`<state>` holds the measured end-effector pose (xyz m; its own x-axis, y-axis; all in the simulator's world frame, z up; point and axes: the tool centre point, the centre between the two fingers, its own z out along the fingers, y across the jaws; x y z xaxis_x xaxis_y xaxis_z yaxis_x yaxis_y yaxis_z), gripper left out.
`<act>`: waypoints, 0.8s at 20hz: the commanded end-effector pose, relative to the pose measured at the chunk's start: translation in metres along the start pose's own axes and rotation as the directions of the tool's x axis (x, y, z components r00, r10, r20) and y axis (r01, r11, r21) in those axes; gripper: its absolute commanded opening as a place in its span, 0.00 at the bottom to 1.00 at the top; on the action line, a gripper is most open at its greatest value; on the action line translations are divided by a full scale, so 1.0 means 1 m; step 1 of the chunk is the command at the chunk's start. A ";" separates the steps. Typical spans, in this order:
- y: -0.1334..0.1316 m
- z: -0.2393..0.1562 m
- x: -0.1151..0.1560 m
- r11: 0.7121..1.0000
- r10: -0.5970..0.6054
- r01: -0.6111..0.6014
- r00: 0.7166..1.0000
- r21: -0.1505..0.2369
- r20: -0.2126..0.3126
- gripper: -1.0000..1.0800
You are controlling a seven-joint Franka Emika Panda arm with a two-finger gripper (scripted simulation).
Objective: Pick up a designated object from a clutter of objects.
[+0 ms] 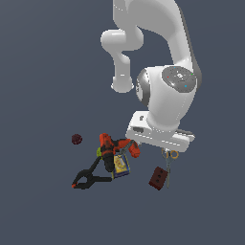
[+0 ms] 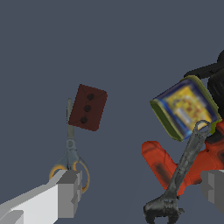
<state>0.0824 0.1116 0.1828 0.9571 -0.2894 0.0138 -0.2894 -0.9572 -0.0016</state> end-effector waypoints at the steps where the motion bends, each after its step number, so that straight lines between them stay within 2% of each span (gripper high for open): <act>1: -0.019 0.022 -0.001 0.999 0.035 -0.035 0.999 -0.001 0.001 0.96; 8: -0.064 0.078 -0.011 0.993 0.118 -0.118 0.993 -0.003 0.007 0.96; 16: -0.092 0.116 -0.023 0.985 0.173 -0.173 0.985 -0.004 0.012 0.96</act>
<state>0.0887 0.2016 0.0722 0.8970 -0.4421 0.0009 -0.4421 -0.8970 0.0007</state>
